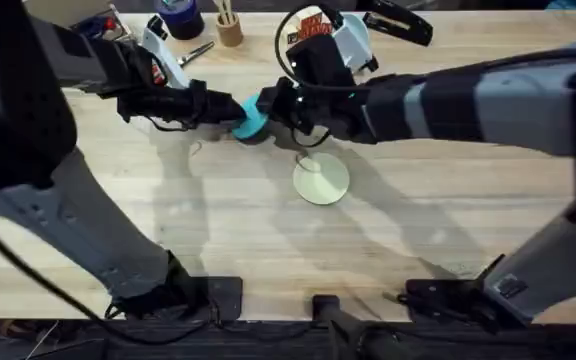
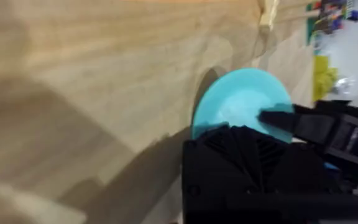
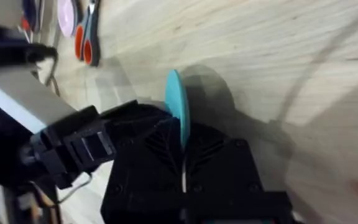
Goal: Pick up the plates from the table one by one and place each into a slot on the dish rack.
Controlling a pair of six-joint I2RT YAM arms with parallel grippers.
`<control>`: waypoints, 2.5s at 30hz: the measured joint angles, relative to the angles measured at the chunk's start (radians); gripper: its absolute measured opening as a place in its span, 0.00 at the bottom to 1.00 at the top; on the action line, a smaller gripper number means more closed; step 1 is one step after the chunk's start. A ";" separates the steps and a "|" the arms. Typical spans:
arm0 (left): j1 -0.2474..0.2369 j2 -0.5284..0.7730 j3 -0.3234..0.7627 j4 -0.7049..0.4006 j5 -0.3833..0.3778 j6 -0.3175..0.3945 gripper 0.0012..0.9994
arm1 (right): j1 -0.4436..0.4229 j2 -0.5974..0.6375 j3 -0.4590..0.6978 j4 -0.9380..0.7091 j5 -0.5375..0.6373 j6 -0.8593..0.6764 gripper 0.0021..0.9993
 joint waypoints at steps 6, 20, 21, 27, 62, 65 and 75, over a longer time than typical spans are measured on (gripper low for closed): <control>-0.017 -0.180 -0.012 -0.067 -0.123 0.004 0.04 | -0.043 -0.125 0.000 -0.189 -0.017 -0.141 0.03; -0.103 -0.642 -0.012 -0.238 -0.403 0.006 0.04 | -0.228 -0.425 0.065 -0.576 -0.017 -0.683 0.03; -0.131 -0.672 -0.012 -0.249 -0.438 0.006 0.04 | -0.239 -0.428 0.084 -0.608 -0.017 -0.721 0.03; -0.322 -0.833 -0.012 -0.318 -0.648 0.007 0.04 | -0.302 -0.429 0.232 -0.804 -0.017 -0.983 0.03; -0.499 -1.007 -0.012 -0.381 -0.852 0.010 1.00 | -0.407 -0.088 0.780 -0.892 0.059 -1.465 0.03; -0.499 -1.007 -0.012 -0.381 -0.852 0.010 0.99 | -0.410 -0.080 0.780 -0.892 0.059 -1.465 0.03; -0.499 -1.007 -0.012 -0.382 -0.852 0.010 0.99 | -0.411 -0.074 0.784 -0.944 0.059 -1.452 0.03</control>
